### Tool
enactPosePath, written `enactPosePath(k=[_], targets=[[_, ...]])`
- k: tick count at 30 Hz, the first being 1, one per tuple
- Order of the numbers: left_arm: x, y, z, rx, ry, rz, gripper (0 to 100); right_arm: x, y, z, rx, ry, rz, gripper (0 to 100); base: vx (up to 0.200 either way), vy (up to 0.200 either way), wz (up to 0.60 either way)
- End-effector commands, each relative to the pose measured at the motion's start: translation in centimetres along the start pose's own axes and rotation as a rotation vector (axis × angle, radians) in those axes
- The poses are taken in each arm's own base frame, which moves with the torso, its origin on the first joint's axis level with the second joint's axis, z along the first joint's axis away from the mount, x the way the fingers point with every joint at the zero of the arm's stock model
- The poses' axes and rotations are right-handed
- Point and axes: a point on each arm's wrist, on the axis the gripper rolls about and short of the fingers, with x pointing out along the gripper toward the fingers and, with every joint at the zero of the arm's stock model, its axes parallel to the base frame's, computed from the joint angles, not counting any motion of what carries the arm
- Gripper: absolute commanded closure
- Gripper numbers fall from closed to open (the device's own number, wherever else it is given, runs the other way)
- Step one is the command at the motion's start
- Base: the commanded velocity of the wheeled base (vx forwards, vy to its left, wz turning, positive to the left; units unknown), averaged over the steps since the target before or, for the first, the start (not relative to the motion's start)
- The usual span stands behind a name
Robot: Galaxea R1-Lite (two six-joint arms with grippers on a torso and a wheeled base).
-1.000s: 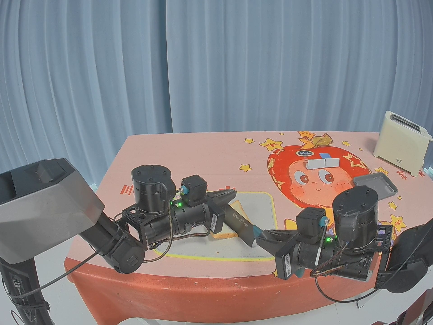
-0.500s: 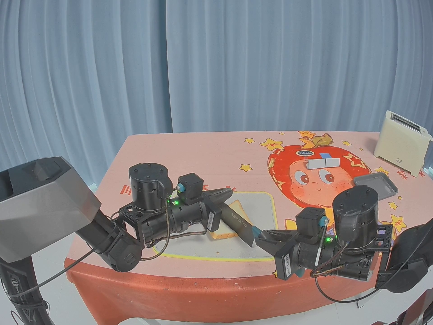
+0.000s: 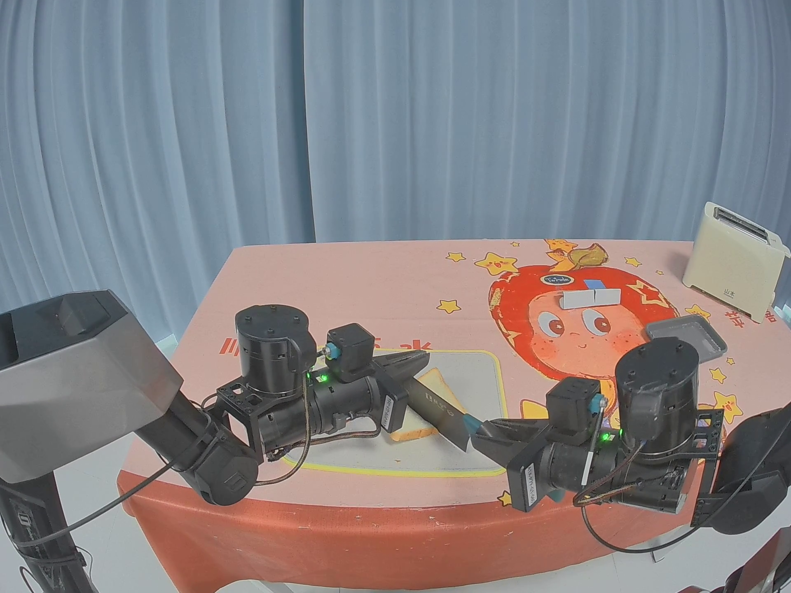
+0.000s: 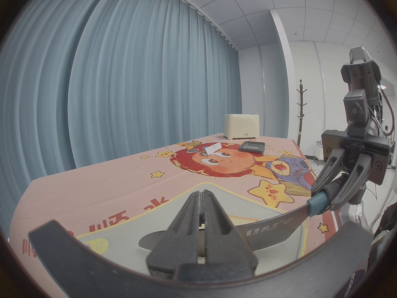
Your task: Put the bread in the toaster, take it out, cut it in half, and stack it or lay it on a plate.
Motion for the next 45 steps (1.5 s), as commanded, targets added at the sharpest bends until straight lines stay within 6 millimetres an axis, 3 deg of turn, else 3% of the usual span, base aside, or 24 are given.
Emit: enactPosePath(k=[1,10,20,29,38,45], targets=[[0.2,0.1,-0.2,-0.003,0.008,0.001,100,0.2,0.1,-0.2,-0.004,0.006,0.004,100,0.0,0.0,0.0],[0.2,0.2,0.6,0.004,-0.017,0.006,100,0.7,0.3,-0.6,-0.008,0.026,0.007,100,0.0,0.0,0.0],[0.2,0.2,-0.1,-0.001,0.005,0.006,100,-0.3,0.1,0.0,-0.003,-0.003,0.005,100,0.0,0.0,0.0],[0.5,0.6,1.5,0.011,-0.044,0.016,100,0.8,0.3,-0.6,-0.008,0.026,0.005,100,0.0,0.0,0.0],[-0.2,-0.1,0.0,0.0,0.004,0.001,100,-0.3,0.1,0.0,-0.004,-0.005,0.005,100,0.0,0.0,0.0],[-0.5,0.3,2.5,0.02,-0.074,0.014,100,-0.1,0.3,0.1,-0.001,-0.014,0.008,100,0.0,0.0,0.0]])
